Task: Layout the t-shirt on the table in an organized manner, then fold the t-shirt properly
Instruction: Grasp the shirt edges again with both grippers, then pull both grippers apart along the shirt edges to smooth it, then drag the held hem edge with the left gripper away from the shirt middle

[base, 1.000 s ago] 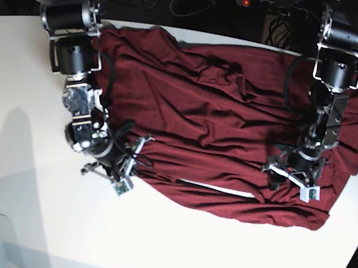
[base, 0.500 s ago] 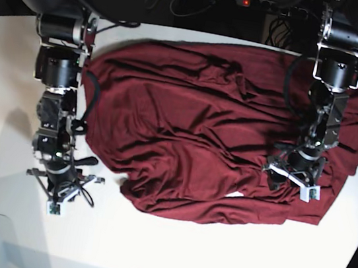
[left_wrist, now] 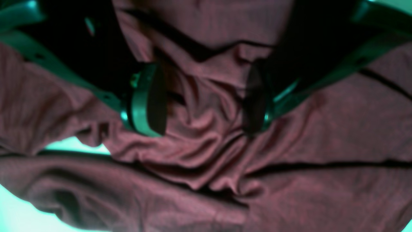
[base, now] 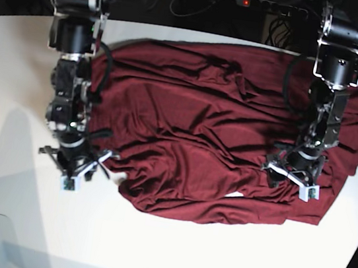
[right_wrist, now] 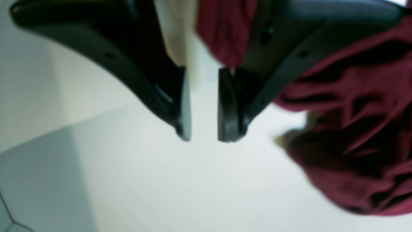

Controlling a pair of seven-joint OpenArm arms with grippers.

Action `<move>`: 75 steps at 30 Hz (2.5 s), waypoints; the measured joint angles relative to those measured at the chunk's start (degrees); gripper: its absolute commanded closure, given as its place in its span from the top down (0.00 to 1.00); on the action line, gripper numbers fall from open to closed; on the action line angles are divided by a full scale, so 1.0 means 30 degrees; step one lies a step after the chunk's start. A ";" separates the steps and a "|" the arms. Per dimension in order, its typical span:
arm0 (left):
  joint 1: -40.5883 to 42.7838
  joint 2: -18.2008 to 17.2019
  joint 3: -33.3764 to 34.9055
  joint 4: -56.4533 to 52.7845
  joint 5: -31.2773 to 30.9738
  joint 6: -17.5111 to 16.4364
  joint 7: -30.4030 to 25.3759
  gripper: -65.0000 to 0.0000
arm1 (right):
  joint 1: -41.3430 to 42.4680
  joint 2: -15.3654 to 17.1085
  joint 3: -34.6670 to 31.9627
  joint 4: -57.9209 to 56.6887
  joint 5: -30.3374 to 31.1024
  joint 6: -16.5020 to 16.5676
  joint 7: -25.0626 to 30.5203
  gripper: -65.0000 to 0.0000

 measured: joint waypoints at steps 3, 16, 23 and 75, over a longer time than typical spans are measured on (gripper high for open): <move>0.0226 0.0066 0.0044 0.1406 -0.0015 -0.0036 0.0306 0.56 | -0.1195 -0.0044 -0.0816 0.1035 0.0073 0.0007 -0.0029 0.24; 0.0168 -0.0284 0.0036 0.3147 0.0109 -0.0131 0.0160 0.56 | -0.0102 0.0306 -0.2856 -0.2900 0.0321 0.0073 0.1020 0.16; -0.0240 -0.0750 -0.1967 0.1515 0.0168 -0.0102 0.0000 0.56 | -0.0262 0.1530 -0.1086 -0.2907 0.0313 0.0080 0.1056 0.13; -0.6550 0.0262 0.3155 -0.9668 0.0131 -0.0066 -0.3847 0.56 | -0.3810 0.0903 0.0423 0.3701 0.0029 0.0015 -0.0036 0.13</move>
